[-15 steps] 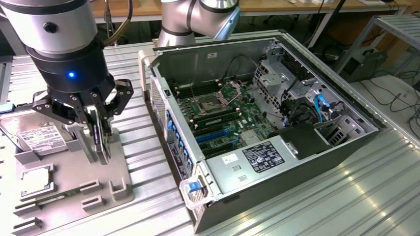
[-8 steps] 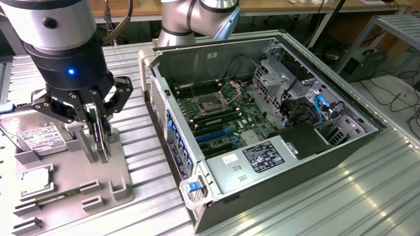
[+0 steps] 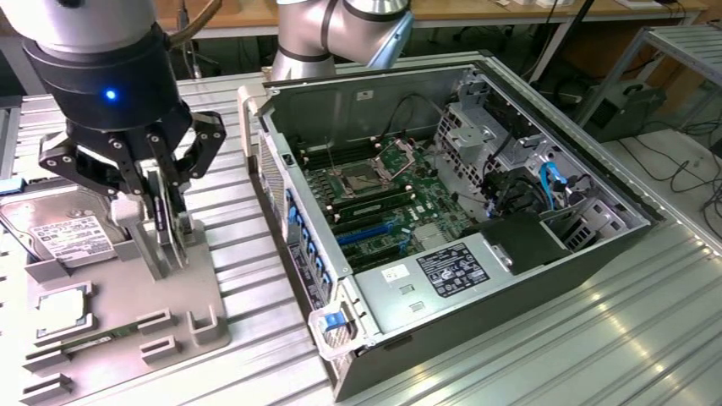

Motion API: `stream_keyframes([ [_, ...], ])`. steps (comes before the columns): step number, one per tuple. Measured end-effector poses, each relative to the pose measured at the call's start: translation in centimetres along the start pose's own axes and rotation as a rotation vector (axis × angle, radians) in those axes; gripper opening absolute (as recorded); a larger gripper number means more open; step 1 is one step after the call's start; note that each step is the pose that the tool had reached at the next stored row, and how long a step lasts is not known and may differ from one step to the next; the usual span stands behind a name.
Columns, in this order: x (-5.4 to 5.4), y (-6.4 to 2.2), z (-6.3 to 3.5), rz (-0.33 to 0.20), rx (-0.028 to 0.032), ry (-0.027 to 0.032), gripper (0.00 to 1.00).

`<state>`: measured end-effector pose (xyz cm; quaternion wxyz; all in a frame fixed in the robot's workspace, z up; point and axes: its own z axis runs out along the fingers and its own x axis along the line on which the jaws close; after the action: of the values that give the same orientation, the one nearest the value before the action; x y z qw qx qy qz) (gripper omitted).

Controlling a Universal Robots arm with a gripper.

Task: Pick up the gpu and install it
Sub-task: 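Pick up the gpu and move the gpu toward the slot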

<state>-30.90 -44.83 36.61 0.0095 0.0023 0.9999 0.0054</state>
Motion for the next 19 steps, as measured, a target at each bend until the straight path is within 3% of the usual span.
stream_keyframes([
  [14, -0.1, 0.04, -3.67, 0.000, -0.0009, 0.0000, 0.27],
  [19, -0.1, 0.06, -5.63, 0.000, -0.0008, 0.0000, 0.27],
])
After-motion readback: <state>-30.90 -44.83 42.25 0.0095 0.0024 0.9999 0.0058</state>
